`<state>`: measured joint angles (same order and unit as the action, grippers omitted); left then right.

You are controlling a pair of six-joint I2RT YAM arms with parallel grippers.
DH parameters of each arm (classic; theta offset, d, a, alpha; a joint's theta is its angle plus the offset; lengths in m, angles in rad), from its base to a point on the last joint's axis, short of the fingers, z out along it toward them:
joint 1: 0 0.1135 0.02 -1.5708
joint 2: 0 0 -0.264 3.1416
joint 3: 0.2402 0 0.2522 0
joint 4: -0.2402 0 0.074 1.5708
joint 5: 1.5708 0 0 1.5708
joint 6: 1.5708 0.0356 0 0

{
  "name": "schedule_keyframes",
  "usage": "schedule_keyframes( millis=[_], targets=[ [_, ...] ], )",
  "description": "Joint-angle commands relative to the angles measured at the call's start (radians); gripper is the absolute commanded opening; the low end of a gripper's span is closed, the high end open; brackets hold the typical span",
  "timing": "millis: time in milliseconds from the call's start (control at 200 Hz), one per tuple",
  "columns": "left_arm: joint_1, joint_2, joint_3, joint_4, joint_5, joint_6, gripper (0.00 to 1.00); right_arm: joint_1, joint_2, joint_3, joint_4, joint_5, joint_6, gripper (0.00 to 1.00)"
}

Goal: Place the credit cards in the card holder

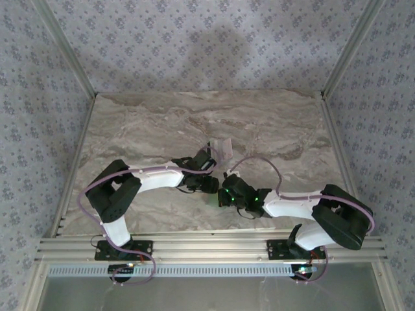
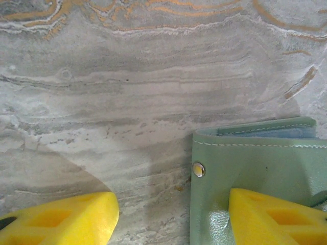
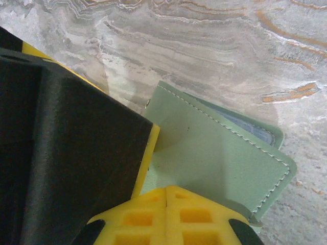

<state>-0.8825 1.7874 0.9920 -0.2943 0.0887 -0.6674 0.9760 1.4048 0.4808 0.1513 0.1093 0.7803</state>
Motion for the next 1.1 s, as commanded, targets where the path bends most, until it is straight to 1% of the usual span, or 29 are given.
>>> schedule_keyframes(
  millis=[0,75,175,265,305,320,365,395,420,495,560,620,630,680,839,959,1054,1094],
  targets=[
    [0.002,0.126,-0.066,0.043,0.012,-0.035,0.62,0.041,0.056,-0.078,-0.250,-0.110,0.029,0.00],
    [0.008,0.067,-0.063,0.009,-0.009,-0.023,0.62,0.027,0.019,-0.042,-0.278,-0.100,0.007,0.00],
    [0.039,-0.041,-0.068,-0.047,-0.037,-0.007,0.65,-0.011,-0.035,0.027,-0.317,-0.103,-0.042,0.24],
    [0.079,-0.181,-0.087,-0.110,-0.071,0.012,0.69,-0.044,-0.076,0.087,-0.333,-0.127,-0.089,0.45],
    [0.101,-0.252,-0.097,-0.137,-0.088,0.019,0.72,-0.061,-0.091,0.115,-0.344,-0.136,-0.110,0.51],
    [0.110,-0.280,-0.100,-0.147,-0.092,0.021,0.77,-0.068,-0.097,0.126,-0.347,-0.141,-0.119,0.53],
    [0.142,-0.362,-0.104,-0.174,-0.103,0.030,0.87,-0.087,-0.109,0.159,-0.359,-0.154,-0.141,0.59],
    [0.163,-0.414,-0.105,-0.191,-0.109,0.036,0.91,-0.098,-0.116,0.186,-0.371,-0.160,-0.143,0.61],
    [0.184,-0.454,-0.103,-0.206,-0.116,0.041,0.93,-0.105,-0.120,0.211,-0.385,-0.160,-0.179,0.64],
    [0.236,-0.568,-0.091,-0.248,-0.145,0.049,0.98,-0.121,-0.140,0.282,-0.422,-0.151,-0.222,0.70],
    [0.271,-0.655,-0.088,-0.271,-0.207,0.050,0.99,-0.146,-0.164,0.322,-0.447,-0.141,-0.245,0.80],
    [0.296,-0.716,-0.096,-0.273,-0.281,0.052,1.00,-0.182,-0.191,0.349,-0.466,-0.130,-0.257,0.98],
    [0.302,-0.726,-0.097,-0.275,-0.294,0.053,0.99,-0.189,-0.196,0.352,-0.470,-0.127,-0.261,1.00],
    [0.325,-0.754,-0.104,-0.277,-0.358,0.054,1.00,-0.218,-0.217,0.375,-0.488,-0.096,-0.274,1.00],
    [0.394,-0.770,-0.145,-0.237,-0.557,0.039,1.00,-0.302,-0.281,0.395,-0.533,0.079,-0.278,1.00],
    [0.417,-0.766,-0.186,-0.143,-0.657,0.039,1.00,-0.397,-0.302,0.389,-0.558,0.211,-0.254,1.00],
    [0.421,-0.761,-0.252,0.004,-0.757,0.077,1.00,-0.463,-0.312,0.371,-0.573,0.358,-0.215,1.00],
    [0.421,-0.752,-0.288,0.068,-0.815,0.067,1.00,-0.490,-0.317,0.359,-0.574,0.418,-0.201,1.00]
  ],
)
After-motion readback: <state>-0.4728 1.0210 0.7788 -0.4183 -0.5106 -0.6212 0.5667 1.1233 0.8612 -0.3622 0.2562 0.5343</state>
